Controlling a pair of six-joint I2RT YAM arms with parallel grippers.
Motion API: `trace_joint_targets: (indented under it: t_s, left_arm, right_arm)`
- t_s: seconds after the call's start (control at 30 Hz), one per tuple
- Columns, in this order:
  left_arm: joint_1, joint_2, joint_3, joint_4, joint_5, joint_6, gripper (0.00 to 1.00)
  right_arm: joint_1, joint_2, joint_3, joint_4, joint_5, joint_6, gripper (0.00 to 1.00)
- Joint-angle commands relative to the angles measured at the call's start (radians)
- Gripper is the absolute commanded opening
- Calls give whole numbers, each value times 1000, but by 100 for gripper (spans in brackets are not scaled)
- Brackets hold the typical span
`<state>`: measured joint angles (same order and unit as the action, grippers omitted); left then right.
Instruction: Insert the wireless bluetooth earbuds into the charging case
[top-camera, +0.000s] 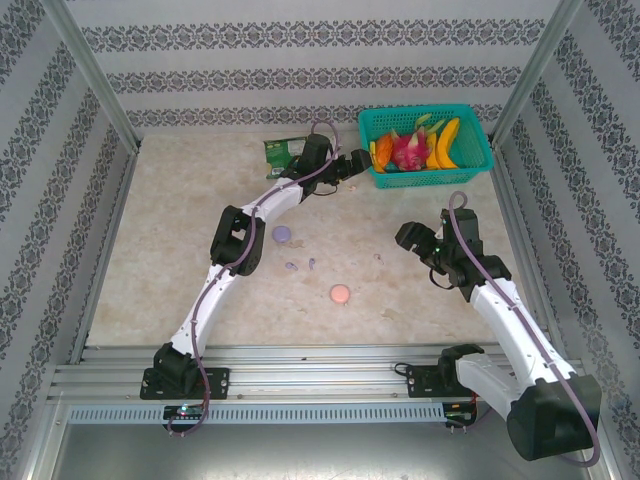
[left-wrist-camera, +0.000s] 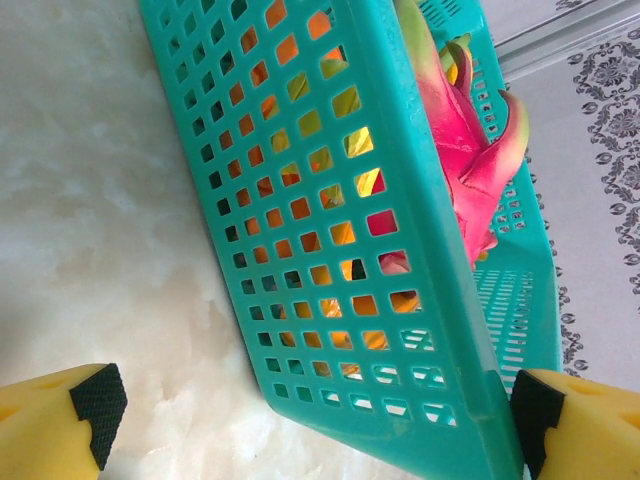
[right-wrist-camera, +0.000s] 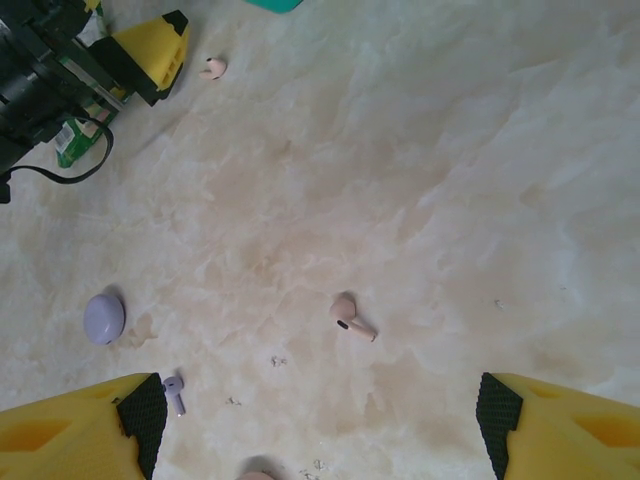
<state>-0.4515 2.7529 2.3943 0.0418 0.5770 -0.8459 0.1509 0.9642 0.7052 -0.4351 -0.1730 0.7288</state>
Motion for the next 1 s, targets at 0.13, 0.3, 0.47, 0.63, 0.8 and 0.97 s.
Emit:
trace_joint_targets:
  t_s: [0.13,0.3,0.47,0.63,0.8,0.97]
  left_arm:
    - [-14,14,-42,36,14,-27,100]
    - [-26,-1,-69,25,13,-22,100]
    - [-29,-50,-191,98,-3,-53,100]
    - [-29,-89,-286,167,-4,-82,100]
    - [-29,-136,-370,200,1,-85,100]
    - [-29,-191,-470,279,20,-112,100]
  right_arm:
    - [-14,-45,39,-35,26,-11,83]
    - [-19,-65,46,-48,31,-12,83]
    - [-20,-82,46,-50,31,-5,83]
    - [-22,-97,48,-53,32,-3,83]
    - [-27,-99,57,-53,32,-3,83]
    - [-30,-87,66,-41,26,-5,83]
